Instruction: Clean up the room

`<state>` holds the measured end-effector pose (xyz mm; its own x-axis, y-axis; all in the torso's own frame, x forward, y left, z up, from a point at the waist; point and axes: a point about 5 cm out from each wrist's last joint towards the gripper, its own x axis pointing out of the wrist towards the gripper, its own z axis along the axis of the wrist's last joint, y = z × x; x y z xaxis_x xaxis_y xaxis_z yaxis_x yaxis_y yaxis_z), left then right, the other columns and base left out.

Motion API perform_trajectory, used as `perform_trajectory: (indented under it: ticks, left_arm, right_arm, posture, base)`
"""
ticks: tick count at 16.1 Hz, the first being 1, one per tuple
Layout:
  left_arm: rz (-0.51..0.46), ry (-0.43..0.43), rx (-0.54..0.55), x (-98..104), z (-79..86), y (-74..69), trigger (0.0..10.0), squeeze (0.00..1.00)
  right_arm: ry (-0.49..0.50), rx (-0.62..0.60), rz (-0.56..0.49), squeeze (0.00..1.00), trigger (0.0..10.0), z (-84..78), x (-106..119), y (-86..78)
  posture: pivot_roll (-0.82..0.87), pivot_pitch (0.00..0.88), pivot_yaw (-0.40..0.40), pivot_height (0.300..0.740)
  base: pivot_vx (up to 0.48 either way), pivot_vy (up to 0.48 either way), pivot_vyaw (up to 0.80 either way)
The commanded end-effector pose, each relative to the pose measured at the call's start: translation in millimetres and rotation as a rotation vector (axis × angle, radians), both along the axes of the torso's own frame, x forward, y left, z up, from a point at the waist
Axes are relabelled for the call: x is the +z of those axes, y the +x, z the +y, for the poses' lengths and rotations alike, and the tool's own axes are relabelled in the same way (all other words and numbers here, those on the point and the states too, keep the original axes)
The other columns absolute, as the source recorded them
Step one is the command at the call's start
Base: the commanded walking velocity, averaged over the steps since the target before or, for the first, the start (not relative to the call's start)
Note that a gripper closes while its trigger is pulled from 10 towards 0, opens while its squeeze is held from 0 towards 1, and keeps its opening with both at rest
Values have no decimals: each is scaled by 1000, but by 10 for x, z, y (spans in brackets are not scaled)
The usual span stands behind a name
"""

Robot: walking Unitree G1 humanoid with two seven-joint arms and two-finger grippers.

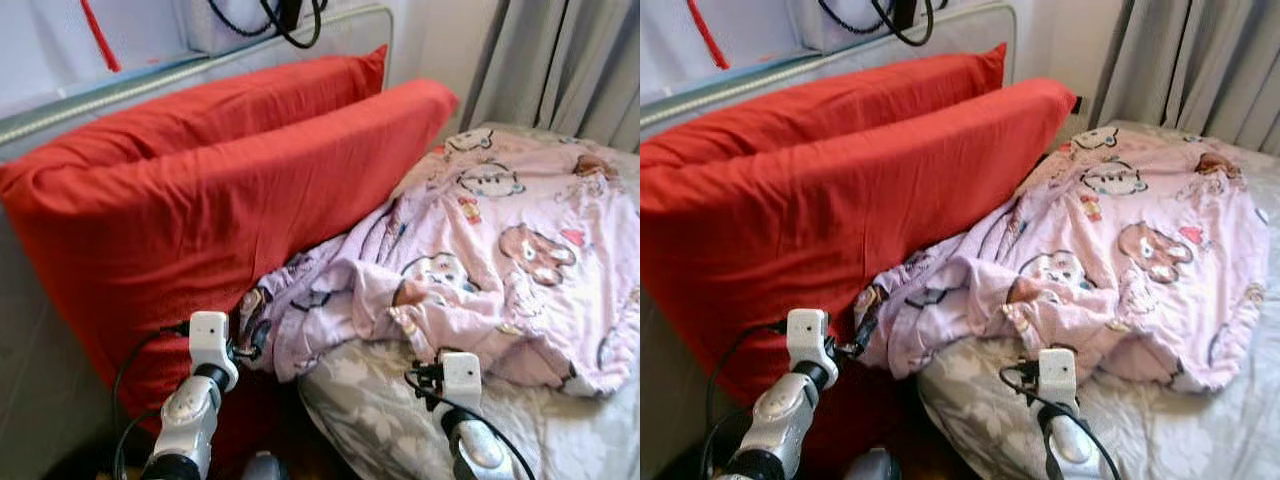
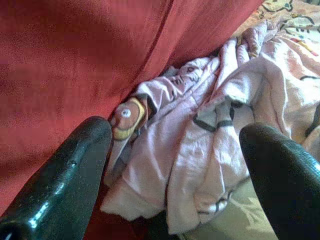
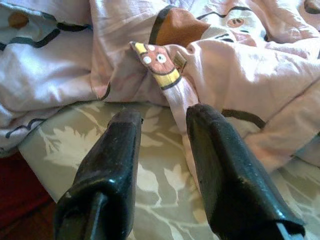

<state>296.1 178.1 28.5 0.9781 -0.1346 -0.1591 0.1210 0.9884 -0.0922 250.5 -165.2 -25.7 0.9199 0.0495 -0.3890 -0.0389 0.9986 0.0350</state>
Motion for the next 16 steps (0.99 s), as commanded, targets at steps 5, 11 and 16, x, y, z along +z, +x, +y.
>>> perform_trajectory:
  ticks: [5, 11, 16]
  left_arm:
    - [-26, 6, 9, 49, 27, 8, 10000, 0]
    - [-75, 3, -26, 165, -34, 57, 10000, 0]
    - [-136, 7, -73, 349, -91, 132, 10000, 0]
  right_arm:
    - [28, -19, 18, 0, 10000, 13, 0, 32]
    - [166, -197, 94, 0, 10000, -111, 0, 129]
    - [305, -359, 101, 1000, 10000, -251, 50, 212]
  posture:
    - [22, 0, 38, 642]
    - [42, 42, 48, 642]
    - [74, 117, 60, 642]
  base:
    - [113, 0, 0]
    - [0, 0, 0]
    - [0, 0, 0]
